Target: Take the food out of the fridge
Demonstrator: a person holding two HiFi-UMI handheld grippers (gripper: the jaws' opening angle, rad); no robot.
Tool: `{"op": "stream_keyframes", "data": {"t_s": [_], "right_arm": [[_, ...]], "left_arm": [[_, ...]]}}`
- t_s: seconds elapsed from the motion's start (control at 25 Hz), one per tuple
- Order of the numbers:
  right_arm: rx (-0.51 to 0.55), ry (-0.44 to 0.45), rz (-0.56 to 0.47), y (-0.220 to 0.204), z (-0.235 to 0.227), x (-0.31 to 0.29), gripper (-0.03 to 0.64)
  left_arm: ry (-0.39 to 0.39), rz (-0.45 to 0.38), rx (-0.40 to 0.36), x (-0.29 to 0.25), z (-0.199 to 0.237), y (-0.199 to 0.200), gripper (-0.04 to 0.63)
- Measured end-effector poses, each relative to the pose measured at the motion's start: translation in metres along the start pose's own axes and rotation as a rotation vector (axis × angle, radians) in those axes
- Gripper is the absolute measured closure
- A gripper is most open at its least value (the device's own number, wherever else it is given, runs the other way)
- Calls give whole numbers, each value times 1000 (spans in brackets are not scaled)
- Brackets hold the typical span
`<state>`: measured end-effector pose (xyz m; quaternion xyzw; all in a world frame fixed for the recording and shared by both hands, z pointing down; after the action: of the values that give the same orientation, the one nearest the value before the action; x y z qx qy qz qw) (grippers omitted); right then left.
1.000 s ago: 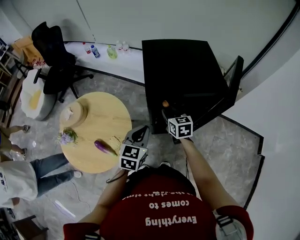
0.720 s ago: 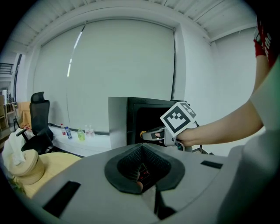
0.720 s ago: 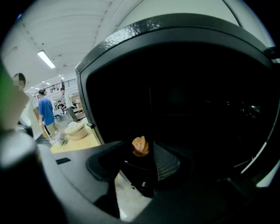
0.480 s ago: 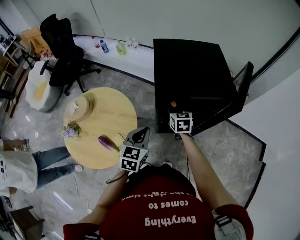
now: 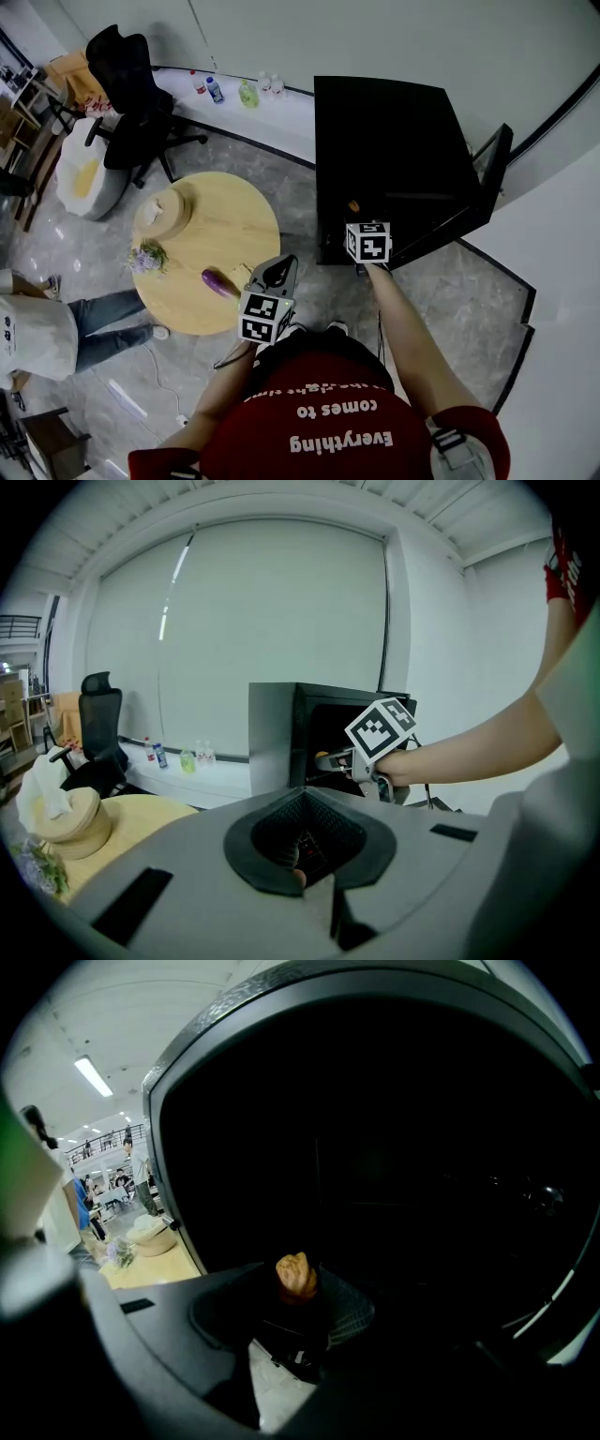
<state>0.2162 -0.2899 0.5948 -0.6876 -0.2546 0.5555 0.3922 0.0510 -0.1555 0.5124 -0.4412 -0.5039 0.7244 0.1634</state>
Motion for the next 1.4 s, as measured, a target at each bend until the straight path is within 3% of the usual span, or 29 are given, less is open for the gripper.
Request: {"op": "stream_keyframes", "data": {"t_s": [0.44, 0.68, 0.92, 1.2, 1.4], "right_arm": [[1, 32, -64, -7, 12, 34, 460], [-50, 67, -116, -4, 27, 69, 459], [-41, 146, -183, 7, 55, 111, 459], [-85, 261, -311, 34, 79, 164, 459], [12, 308, -436, 51, 98, 200, 459]], "left_arm": [[-20, -26, -6, -4, -2, 8, 594], [-44, -44, -1, -9, -9, 16, 594], [-71, -56, 54, -12, -15, 17, 594], [-94, -70, 95, -8, -23, 19, 594], [-93, -84, 74, 1, -27, 19, 594]]}}
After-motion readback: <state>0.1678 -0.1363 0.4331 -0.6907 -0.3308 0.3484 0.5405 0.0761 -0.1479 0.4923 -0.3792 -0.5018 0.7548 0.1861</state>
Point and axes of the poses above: the fingertips, and each gripper's own axes: x backward along the fingers, z to its left, y out of its top, the point moved 1 cm from there along x, backward along the fingers, and after that the axes turned 1 degree about x, right-handed, at the moved point
